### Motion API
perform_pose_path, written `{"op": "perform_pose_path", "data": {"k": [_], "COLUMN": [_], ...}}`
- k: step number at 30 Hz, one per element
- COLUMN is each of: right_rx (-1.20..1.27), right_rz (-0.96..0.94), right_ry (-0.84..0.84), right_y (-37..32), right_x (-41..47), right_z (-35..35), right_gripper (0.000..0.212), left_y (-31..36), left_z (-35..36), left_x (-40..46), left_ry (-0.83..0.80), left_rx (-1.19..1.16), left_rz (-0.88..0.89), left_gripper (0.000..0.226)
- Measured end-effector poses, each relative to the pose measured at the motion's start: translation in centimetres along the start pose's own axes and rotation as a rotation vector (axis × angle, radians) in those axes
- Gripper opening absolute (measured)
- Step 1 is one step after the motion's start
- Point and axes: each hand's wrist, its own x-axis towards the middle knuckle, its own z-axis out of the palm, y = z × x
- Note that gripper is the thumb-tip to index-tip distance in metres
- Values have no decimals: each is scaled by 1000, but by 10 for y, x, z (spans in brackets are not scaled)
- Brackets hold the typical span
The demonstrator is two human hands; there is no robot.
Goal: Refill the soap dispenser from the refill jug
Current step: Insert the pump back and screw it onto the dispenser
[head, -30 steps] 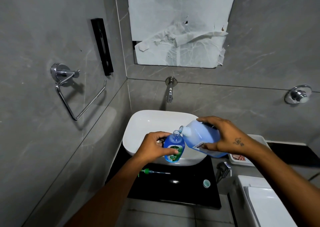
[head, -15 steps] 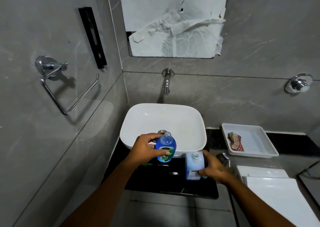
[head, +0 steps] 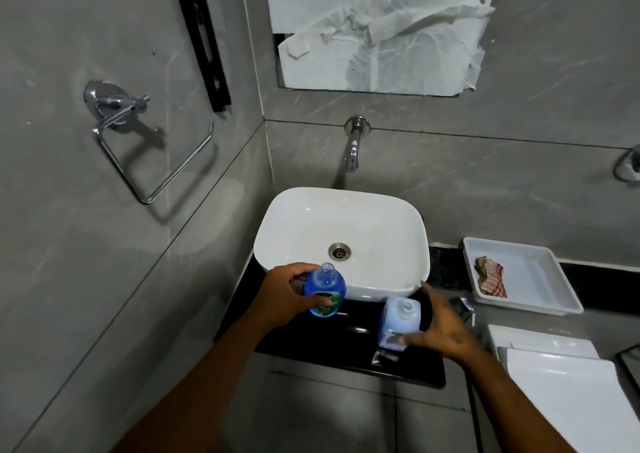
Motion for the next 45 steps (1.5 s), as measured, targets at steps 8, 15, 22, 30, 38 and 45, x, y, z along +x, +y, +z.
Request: {"op": "perform_pose_path", "data": {"k": [8, 15, 22, 30, 38, 45], "right_rx": [-80, -608, -785, -474, 717, 945], "right_rz": [-372, -163, -135, -84, -161, -417], "right_ry": [148, -310, -335, -279, 60, 158], "right_y": [-91, -103, -117, -135, -252, -296], "right_x": [29, 70, 88, 90, 78, 40], "right_z": [72, 181, 224, 211, 52, -22], "right_gripper": [29, 31, 34, 20, 29, 30], "left_y": [-39, -69, -72, -70, -27, 15], "left_z": [-23, -56, -81, -91, -60, -24], "left_x": [-37, -81, -110, -108, -45, 7], "left_ry": [178, 330, 351, 320, 183, 32], "left_rx": [54, 12, 39, 50, 39, -33], "left_rz": [-80, -186, -214, -201, -67, 42], "left_gripper": [61, 63, 55, 55, 48, 47]}}
